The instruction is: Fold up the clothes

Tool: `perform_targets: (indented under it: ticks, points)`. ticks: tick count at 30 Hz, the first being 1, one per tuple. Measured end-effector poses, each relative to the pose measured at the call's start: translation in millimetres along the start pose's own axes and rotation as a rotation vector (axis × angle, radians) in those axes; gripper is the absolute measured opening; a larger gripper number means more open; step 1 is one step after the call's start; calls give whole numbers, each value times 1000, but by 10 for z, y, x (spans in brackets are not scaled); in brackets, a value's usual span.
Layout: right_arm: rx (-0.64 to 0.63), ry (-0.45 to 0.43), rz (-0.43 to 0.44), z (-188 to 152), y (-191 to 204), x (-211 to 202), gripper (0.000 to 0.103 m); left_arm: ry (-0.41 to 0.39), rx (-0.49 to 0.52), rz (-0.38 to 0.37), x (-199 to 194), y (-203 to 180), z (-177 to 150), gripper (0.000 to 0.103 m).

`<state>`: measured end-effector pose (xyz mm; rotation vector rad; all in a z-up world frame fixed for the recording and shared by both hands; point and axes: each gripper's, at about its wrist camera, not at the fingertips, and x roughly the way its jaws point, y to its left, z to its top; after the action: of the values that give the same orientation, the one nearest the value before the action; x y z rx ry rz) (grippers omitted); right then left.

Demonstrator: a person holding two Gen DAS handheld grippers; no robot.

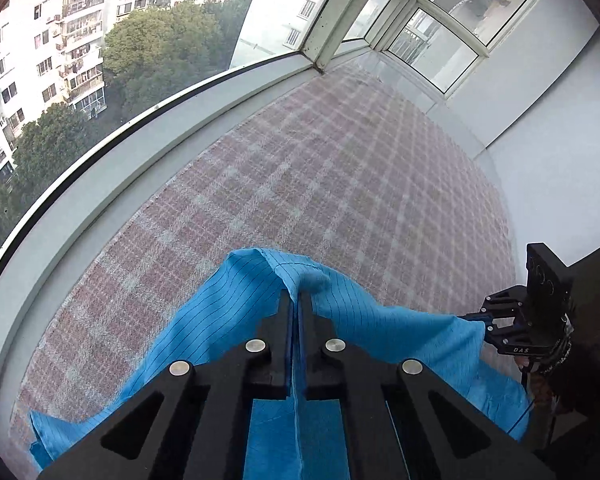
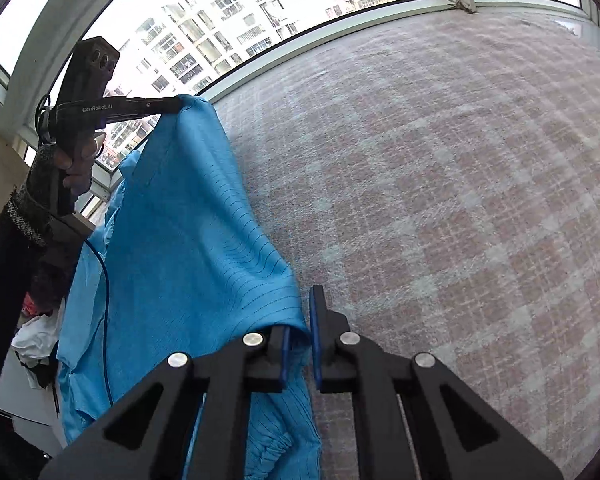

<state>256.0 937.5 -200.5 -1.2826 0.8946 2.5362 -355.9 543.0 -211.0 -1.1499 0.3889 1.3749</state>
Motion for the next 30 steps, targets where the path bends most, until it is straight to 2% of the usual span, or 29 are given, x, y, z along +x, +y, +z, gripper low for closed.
perform_targets:
  ticks: [3,5,8,10,14,18,19,21,22,27,30]
  points:
    - [10,8,-72,-26,9,41,8,-15,13,6,97,79,196,1]
    - [6,20,-124,-25,8,107,9,24,30,15,290,77,297,2]
    - [22,18,-133,-3,0,92,10,106,31,50,600,107,374,3]
    - [7,14,-138,-10,0,61,12,125,45,54,634,113,379,4]
    - [6,9,-122,-18,-15,55,12,110,22,13,460,150,288,32]
    - [23,4,-105,14,-53,67,12,131,-4,17,378,228,108,32]
    - [28,3,-99,33,-57,69,12,152,-6,35,412,242,64,32]
    - [35,-5,-96,69,-58,61,12,200,-8,67,507,255,-14,21]
    - [35,-11,-100,78,-58,46,12,211,-2,66,546,245,-35,1]
    - [29,-31,-110,88,-46,-32,12,166,26,94,558,166,144,1]
    - [-8,6,-117,64,9,10,12,138,47,109,556,135,327,1]
